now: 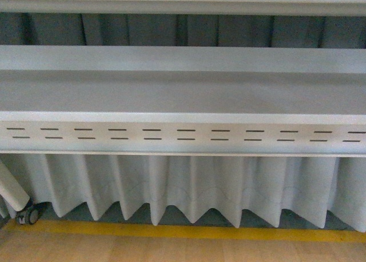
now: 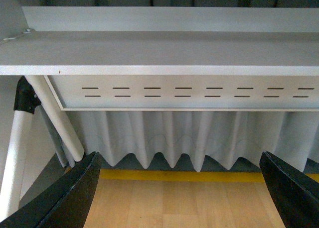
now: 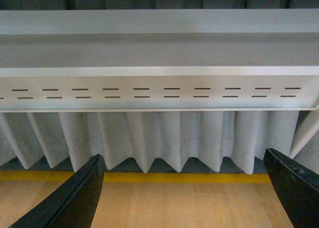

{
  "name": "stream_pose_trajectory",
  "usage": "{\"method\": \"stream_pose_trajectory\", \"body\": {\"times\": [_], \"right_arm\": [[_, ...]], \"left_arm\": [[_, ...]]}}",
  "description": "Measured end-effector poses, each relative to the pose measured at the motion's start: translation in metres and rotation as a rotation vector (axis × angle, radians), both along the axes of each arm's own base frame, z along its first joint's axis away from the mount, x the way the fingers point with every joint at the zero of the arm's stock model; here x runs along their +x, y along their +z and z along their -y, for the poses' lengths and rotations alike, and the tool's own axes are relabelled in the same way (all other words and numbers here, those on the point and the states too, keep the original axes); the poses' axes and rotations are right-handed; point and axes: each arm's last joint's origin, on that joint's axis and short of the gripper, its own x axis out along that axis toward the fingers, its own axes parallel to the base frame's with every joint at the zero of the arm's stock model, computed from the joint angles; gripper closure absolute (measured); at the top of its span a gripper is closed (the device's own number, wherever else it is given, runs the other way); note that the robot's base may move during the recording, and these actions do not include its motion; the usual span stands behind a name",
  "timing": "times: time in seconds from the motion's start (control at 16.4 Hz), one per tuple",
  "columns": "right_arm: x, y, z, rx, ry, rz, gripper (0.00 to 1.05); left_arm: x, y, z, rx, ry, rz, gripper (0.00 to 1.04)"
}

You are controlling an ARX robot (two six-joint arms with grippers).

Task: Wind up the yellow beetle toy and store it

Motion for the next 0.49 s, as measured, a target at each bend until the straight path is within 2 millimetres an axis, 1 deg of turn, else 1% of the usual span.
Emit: {"method": "stream_pose_trajectory", "body": {"times": [0.49], "right_arm": [[0.0, 0.0, 0.0, 0.0, 0.0, 0.0, 0.07]], "left_arm": [[0.0, 0.0, 0.0, 0.0, 0.0, 0.0, 0.07]]}}
